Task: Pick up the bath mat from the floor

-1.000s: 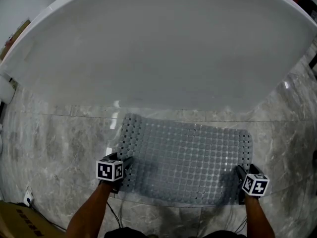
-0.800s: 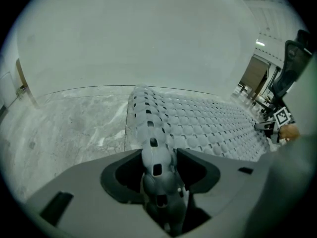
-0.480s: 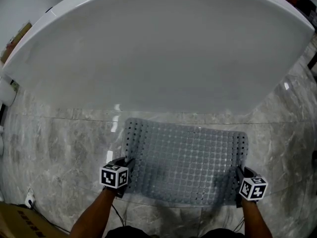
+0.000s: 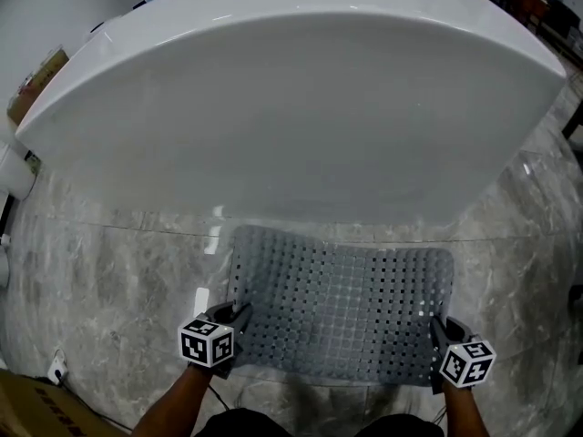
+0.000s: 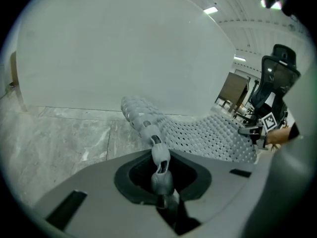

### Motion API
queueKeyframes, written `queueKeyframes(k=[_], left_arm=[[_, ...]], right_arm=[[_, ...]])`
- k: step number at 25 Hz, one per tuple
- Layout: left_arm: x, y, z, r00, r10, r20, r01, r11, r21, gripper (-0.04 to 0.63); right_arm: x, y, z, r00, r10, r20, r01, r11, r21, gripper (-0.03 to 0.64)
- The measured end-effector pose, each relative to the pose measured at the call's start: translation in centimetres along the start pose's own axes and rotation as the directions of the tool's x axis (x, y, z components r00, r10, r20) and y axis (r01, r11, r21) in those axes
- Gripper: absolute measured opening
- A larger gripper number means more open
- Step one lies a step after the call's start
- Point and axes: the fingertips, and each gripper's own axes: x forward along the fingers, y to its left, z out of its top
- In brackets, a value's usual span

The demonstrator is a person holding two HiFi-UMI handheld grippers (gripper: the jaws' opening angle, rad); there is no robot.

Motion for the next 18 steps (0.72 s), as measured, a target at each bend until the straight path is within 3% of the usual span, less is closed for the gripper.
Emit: queueKeyframes(k=[11, 18], left_arm=[[-6.1, -1.8, 4.3, 0.994, 0.002, 0.11, 0.005, 0.998, -0.064, 0.046], [-11.7, -3.7, 8.8, 0.987, 0.008, 0.159, -0.003, 0.999, -0.032, 0.046]], right_arm=[[-3.9, 3.4, 5.9, 0.996, 0.056, 0.067, -0.054, 0.998, -0.027, 0.048], [-8.0, 5.7, 10.6, 0.992, 0.071, 0.104, -0.067, 0.997, -0.042, 0.048]])
